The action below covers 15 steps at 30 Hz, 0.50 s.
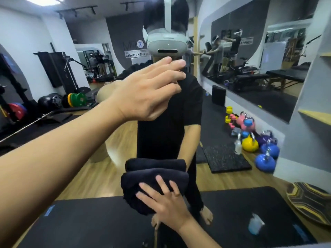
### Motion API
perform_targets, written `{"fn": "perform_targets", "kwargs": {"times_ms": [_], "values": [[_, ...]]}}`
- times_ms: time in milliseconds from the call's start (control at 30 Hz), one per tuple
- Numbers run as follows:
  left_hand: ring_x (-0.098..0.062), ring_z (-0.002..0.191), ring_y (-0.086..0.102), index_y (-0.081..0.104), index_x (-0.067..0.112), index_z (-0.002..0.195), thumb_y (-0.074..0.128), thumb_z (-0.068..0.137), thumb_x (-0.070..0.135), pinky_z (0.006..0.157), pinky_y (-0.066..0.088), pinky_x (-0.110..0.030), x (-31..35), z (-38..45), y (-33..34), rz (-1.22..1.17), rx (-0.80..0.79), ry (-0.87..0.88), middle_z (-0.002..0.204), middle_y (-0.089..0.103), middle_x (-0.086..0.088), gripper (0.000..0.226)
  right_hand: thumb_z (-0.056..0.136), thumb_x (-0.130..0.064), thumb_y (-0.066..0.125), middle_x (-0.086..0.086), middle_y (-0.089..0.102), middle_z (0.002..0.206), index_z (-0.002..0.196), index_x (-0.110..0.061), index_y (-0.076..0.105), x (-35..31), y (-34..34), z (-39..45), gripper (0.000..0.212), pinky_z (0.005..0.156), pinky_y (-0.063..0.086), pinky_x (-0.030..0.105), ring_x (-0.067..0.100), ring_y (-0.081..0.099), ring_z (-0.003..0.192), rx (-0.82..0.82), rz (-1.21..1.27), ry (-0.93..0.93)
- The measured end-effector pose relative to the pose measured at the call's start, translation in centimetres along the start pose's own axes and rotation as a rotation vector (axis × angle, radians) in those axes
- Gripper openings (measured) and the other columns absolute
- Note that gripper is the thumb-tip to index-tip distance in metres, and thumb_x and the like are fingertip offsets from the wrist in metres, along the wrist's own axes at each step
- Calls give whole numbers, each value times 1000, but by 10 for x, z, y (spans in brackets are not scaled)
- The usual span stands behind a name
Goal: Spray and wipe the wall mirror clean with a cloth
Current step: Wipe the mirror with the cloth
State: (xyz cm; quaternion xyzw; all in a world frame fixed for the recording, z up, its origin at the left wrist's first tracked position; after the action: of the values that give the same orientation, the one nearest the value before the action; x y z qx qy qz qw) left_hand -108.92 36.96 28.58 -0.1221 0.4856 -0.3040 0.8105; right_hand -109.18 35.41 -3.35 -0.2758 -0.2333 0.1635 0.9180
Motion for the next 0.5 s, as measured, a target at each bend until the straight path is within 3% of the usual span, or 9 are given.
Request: {"fn": "perform_targets", "kwargs": {"times_ms": [67,167,267,400,500], "values": [[-43,142,48,69,-6,109,48,97,-1,118,37,-60,-1,-2,0,-23,20,9,129,65,-26,25,99,-22,46,-17,37,159,143,-43,52,15,-11,3,48,110,29,43,23,22,153,59,-75,-68],[-42,143,47,68,-6,112,44,99,1,119,35,-60,0,-4,0,-35,48,28,130,65,-25,28,78,-16,58,-14,38,159,141,-39,52,64,-55,19,67,107,29,46,23,30,150,184,-52,51],[-42,143,47,68,-6,112,41,100,3,119,35,-60,0,-5,-1,-36,58,34,130,65,-24,31,62,-23,61,-2,28,162,137,-30,47,135,-96,30,77,110,19,50,24,13,155,283,84,444],[-42,143,46,68,-5,111,42,101,4,118,36,-60,1,-5,1,-36,47,47,130,65,-24,29,75,-18,54,2,27,165,144,-25,45,220,-142,13,70,120,13,50,25,21,153,700,312,1059],[-42,143,46,67,-6,113,45,99,3,118,36,-60,0,-4,2,-14,51,39,130,65,-24,28,78,-17,52,-2,29,165,146,-28,45,229,-153,13,70,122,12,45,21,23,152,904,399,1258]]}}
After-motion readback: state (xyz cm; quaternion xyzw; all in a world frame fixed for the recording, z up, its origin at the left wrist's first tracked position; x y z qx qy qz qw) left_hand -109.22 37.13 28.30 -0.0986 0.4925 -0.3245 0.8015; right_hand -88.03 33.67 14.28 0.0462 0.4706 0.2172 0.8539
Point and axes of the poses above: each hand's wrist, its own z-axis towards the middle knuckle, its own y-axis out of the palm, x = y × z, the point moved 8 cm from there along z, towards the middle knuckle
